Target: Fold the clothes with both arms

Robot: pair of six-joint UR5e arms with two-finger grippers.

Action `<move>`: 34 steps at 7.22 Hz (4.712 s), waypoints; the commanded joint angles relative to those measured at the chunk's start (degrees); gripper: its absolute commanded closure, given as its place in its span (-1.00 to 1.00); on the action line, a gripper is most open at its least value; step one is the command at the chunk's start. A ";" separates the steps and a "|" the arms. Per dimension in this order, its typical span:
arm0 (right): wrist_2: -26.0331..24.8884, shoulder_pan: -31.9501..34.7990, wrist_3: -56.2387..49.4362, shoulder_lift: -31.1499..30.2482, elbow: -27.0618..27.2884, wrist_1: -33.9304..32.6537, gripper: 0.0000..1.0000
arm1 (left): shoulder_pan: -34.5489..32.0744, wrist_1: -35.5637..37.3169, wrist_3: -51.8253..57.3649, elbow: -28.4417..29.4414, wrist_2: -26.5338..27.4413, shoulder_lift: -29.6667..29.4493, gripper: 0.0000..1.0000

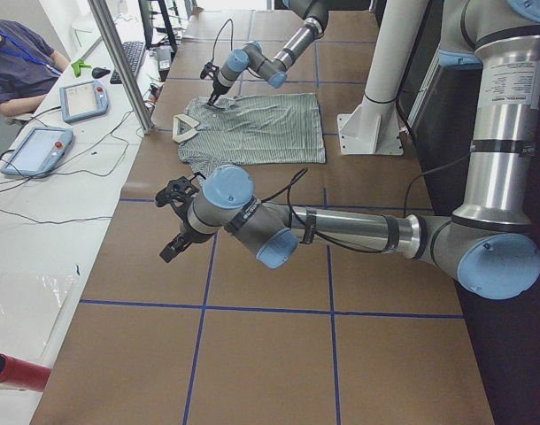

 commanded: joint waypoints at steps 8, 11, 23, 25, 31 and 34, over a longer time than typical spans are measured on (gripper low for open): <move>44.48 32.21 -42.82 -16.87 19.93 -4.67 -1.00 | 24.80 -5.87 -40.98 3.67 17.18 -19.55 -1.00; 53.19 42.67 -61.73 -27.07 19.93 -4.14 -1.00 | 37.07 -5.16 -59.26 9.80 25.12 -25.11 -0.94; 52.68 43.76 -64.33 -29.82 19.85 -3.79 -1.00 | 47.02 -5.69 -66.94 25.28 40.59 -31.79 -0.40; 52.68 43.76 -64.24 -30.00 19.93 -3.79 -1.00 | 47.20 -5.69 -66.94 25.28 40.50 -31.79 -0.37; 52.59 43.76 -64.24 -30.26 19.94 -3.79 -1.00 | 48.16 -5.78 -66.94 25.28 40.50 -31.71 -0.33; 52.59 43.76 -64.33 -30.44 20.02 -3.79 -1.00 | 48.25 -6.39 -67.02 25.28 40.67 -31.36 0.34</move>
